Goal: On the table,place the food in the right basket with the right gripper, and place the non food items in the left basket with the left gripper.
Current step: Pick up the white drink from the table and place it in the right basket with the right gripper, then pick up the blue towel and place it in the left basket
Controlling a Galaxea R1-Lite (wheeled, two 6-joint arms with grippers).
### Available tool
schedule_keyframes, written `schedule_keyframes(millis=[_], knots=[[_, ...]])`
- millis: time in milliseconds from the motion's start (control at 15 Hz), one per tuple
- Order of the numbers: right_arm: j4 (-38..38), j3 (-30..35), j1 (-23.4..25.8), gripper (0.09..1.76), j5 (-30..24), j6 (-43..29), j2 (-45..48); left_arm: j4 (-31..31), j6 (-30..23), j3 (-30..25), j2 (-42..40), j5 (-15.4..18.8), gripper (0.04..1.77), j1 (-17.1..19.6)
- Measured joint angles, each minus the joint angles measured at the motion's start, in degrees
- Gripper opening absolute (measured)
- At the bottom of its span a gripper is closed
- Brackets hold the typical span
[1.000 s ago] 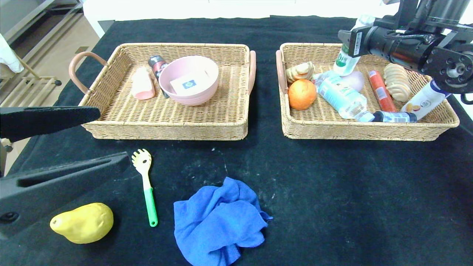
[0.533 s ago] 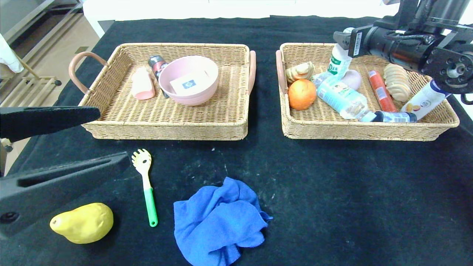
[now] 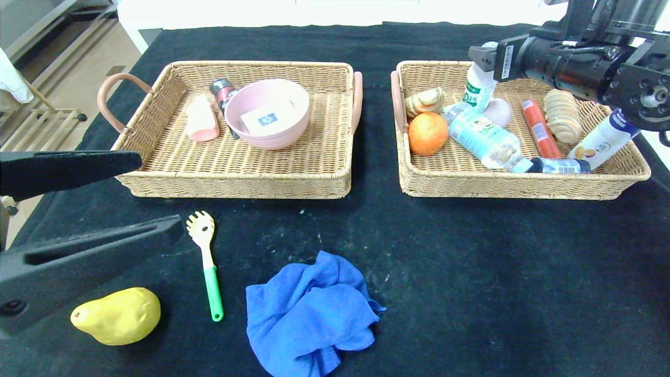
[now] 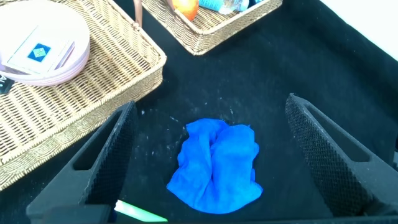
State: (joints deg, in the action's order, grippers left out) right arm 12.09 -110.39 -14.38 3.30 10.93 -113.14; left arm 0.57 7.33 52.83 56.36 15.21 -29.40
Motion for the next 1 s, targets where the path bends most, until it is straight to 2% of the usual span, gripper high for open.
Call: schedule_keyframes(millis=[267, 800, 1000], knots=[[-0.16, 4.21, -0.09, 1.65, -1.30, 0.11, 2.95, 0.00, 0.02, 0.00, 0.06, 0.00, 1.72, -0.02], [-0.33, 18.08, 0.20, 1.69, -8.81, 0.04, 14.28, -0.05, 0.00, 0.00, 0.09, -0.02, 1.72, -0.04], [-3.30, 23.54, 0.59, 1.70, -12.14, 0.11, 19.07, -0.06, 0.00, 0.00, 0.09, -0.02, 1.72, -0.04]])
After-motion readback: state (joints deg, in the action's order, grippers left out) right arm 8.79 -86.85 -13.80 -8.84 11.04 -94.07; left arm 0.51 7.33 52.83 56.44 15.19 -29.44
